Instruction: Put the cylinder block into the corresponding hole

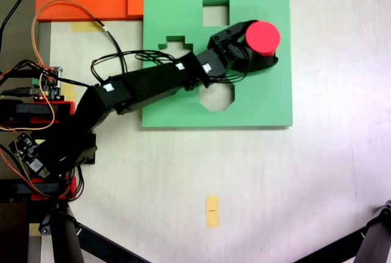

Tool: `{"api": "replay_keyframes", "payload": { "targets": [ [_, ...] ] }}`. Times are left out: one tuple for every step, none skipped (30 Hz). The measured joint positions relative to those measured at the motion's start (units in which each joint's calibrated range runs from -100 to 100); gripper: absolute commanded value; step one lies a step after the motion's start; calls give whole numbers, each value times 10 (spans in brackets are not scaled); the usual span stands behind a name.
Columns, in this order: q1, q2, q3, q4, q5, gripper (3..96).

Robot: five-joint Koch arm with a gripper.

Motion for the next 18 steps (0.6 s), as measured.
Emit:
{"api": "replay_keyframes", "payload": {
  "targets": [
    [0, 0, 0, 0, 0, 323],
    [0, 4, 0, 1, 0, 325],
    [0, 5, 2, 1, 0, 326],
    [0, 8, 6, 1, 0, 347],
    [0, 10, 7, 1, 0, 375],
    [0, 10, 7, 1, 0, 412],
    [0, 10, 7, 1, 0, 470],
    [0, 10, 6, 1, 0, 587],
    [0, 10, 6, 1, 0, 632],
    [1, 8, -3, 3, 0, 678],
    [2, 1, -20, 6, 0, 710],
    [3, -5, -38, 11, 0, 734],
    [3, -21, -56, 15, 0, 763],
    [3, -37, -73, 18, 0, 809],
    [3, -55, -98, 24, 0, 844],
    [3, -70, -112, 29, 0, 858],
    [3, -90, -130, 36, -1, 858],
    [4, -114, -150, 42, -2, 858]
  ]
}}
